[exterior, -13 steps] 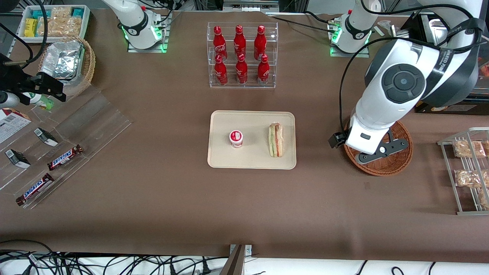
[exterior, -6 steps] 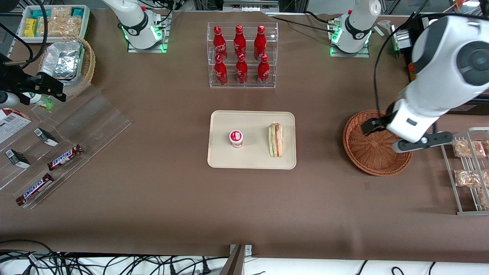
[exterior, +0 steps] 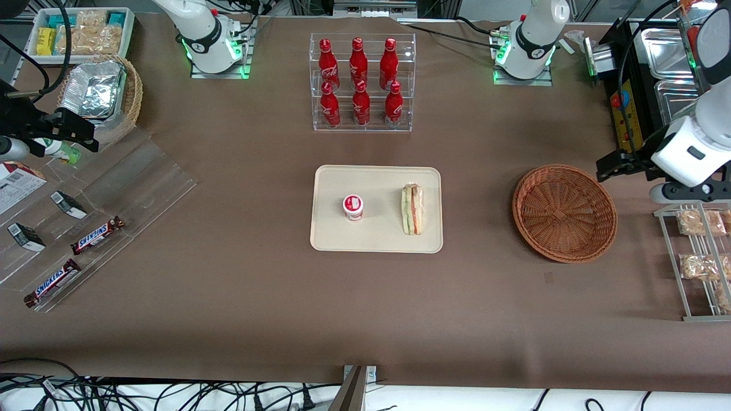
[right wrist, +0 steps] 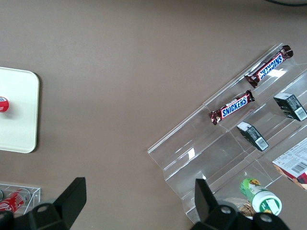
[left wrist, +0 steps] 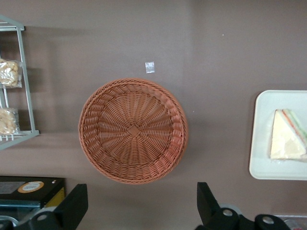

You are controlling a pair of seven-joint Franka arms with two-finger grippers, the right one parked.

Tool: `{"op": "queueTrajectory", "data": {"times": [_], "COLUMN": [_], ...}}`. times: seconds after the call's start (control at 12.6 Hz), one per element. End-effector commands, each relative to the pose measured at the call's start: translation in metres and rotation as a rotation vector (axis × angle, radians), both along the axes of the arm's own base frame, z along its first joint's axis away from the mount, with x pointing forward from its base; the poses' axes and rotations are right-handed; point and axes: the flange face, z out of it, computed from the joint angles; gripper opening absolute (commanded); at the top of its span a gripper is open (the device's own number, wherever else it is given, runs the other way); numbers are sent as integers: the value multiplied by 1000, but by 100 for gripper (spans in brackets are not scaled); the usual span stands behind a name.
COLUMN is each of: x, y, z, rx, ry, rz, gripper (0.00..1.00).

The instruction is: Place sandwich from basket to tray

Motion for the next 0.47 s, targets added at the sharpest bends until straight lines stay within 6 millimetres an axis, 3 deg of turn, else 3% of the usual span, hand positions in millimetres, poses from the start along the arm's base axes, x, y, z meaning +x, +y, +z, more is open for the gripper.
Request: {"op": "queueTrajectory", "data": {"times": [0.0,0.4], "x": [-18,-24], "y": [6,6], "z": [5,16], "rx": [-14,-16], "ry": [6,0], "rz": [-65,-154], "gripper": [100,100]}}
